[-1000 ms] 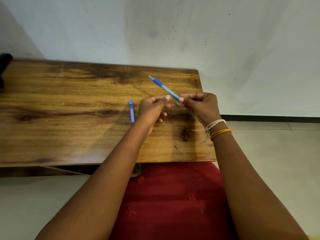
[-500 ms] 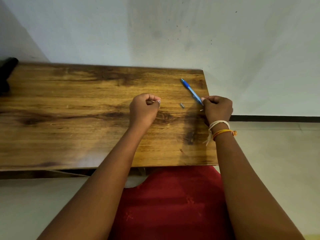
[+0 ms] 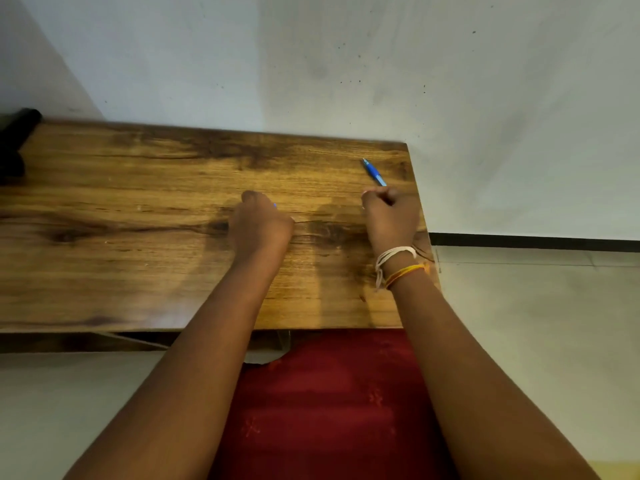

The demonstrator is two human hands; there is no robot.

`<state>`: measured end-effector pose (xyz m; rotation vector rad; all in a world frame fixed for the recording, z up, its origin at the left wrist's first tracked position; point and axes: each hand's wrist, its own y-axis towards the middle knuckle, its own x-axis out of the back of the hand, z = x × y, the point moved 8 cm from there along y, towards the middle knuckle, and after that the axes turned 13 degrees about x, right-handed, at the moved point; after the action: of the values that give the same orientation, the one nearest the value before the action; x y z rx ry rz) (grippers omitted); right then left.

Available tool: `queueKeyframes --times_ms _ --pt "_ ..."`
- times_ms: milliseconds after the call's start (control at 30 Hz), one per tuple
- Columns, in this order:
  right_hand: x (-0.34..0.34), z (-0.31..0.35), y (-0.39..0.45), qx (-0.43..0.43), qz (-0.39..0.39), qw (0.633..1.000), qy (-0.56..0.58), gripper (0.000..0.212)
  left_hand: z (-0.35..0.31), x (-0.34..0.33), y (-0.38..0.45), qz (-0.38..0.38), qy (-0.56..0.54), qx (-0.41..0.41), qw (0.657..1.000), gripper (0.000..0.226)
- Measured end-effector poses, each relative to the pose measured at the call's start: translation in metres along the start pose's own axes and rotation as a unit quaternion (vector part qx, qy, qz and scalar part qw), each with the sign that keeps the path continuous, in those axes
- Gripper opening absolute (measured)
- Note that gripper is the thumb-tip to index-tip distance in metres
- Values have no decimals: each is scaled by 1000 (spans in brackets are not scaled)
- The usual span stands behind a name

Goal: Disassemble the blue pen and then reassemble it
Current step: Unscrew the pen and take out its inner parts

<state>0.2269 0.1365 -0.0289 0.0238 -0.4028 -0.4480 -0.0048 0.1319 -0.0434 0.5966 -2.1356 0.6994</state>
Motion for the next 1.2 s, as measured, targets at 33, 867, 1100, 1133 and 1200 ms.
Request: queueKeyframes --times_ms 33,867,1100,1133,1200 --pt "-12 4 -4 21 38 999 -14 12 0 0 1 4 8 -6 1000 34" --pt "-99 15 -45 -163 176 927 290 11 10 3 14 278 -340 38 897 18" --pt "-105 19 -55 -205 221 902 309 5 22 -7 15 311 -530 171 770 12" --pt "-106 19 -56 -205 226 903 303 8 22 -9 14 320 -541 185 755 10" --pt "-107 20 -58 -204 228 901 307 9 22 -14 10 341 -540 205 742 4"
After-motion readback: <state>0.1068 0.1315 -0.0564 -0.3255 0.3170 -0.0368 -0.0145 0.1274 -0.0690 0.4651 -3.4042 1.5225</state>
